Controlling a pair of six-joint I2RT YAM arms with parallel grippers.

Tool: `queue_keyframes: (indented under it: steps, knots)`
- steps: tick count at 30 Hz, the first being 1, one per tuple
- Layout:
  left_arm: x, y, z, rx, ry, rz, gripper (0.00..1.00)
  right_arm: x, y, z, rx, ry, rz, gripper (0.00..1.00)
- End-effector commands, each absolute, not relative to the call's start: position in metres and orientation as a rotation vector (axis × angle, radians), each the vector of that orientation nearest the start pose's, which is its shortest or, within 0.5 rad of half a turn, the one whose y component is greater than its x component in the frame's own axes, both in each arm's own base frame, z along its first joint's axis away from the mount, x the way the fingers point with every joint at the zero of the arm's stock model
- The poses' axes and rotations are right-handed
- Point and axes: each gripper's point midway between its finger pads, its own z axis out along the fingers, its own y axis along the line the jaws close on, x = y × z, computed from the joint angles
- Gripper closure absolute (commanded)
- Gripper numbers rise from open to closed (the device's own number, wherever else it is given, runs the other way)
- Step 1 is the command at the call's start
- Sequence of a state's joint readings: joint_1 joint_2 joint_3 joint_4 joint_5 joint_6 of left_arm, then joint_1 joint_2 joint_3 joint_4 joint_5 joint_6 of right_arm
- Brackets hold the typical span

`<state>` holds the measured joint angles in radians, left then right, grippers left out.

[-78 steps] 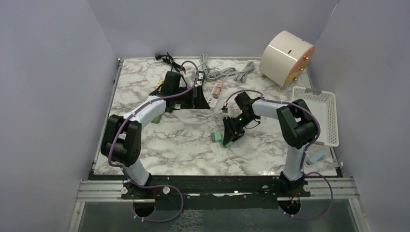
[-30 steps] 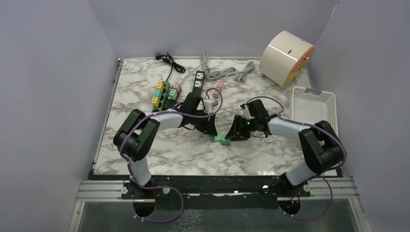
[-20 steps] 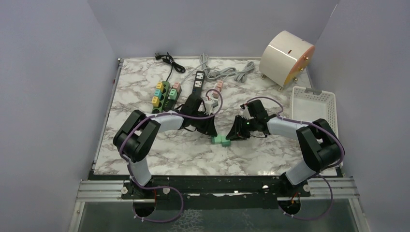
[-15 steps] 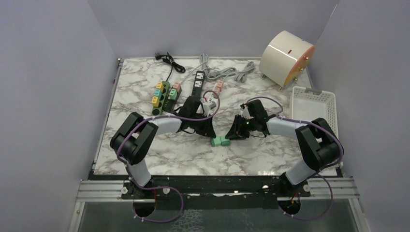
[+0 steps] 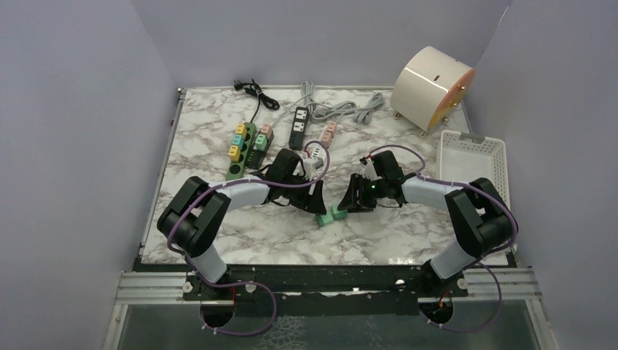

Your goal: Pull the plug off the socket

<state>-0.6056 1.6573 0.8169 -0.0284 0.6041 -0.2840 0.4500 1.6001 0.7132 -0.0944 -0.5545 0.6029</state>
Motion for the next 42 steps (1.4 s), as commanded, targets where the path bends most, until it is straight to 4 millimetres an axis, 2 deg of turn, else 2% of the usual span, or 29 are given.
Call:
queue_keyframes:
  steps: [1,5,7,9,10,12,20,24,27,30,35,39,42]
  knots:
    - [0.214,-0.294,0.052,0.819,2.415,-1.19,0.33,0.232,0.243,0.033,-0.111,2.7,1.121,0.52]
    - [0.203,-0.298,0.057,0.894,2.376,-1.279,0.32,0.228,0.242,0.028,-0.129,2.717,1.123,0.61]
    - [0.199,-0.298,0.056,0.908,2.375,-1.305,0.31,0.226,0.239,0.025,-0.126,2.731,1.11,0.73]
    - [0.196,-0.3,0.055,0.923,2.375,-1.324,0.31,0.226,0.235,0.02,-0.111,2.749,1.07,0.91]
    - [0.195,-0.3,0.054,0.93,2.377,-1.325,0.31,0.225,0.233,0.018,-0.101,2.763,1.046,0.97]
    - [0.195,-0.301,0.05,0.94,2.392,-1.298,0.31,0.225,0.228,0.015,-0.073,2.78,0.997,0.99]
    - [0.192,-0.306,0.031,1.008,2.443,-1.204,0.33,0.223,0.221,0.018,-0.019,2.775,0.955,0.98]
    - [0.191,-0.302,0.022,1.03,2.465,-1.106,0.41,0.221,0.22,0.018,-0.007,2.773,0.949,0.8]
    - [0.194,-0.291,0.014,0.996,2.508,-0.999,0.48,0.222,0.219,0.022,-0.011,2.755,0.944,0.68]
    - [0.197,-0.276,0.008,0.955,2.546,-0.871,0.55,0.229,0.217,0.032,-0.02,2.715,0.917,0.62]
    - [0.205,-0.24,-0.007,0.839,2.66,-0.579,0.56,0.238,0.214,0.054,-0.066,2.648,0.883,0.6]
    - [0.203,-0.22,-0.015,0.735,2.743,-0.452,0.57,0.24,0.212,0.063,-0.091,2.632,0.863,0.59]
    - [0.203,-0.21,-0.018,0.608,2.794,-0.421,0.57,0.239,0.213,0.064,-0.092,2.63,0.87,0.59]
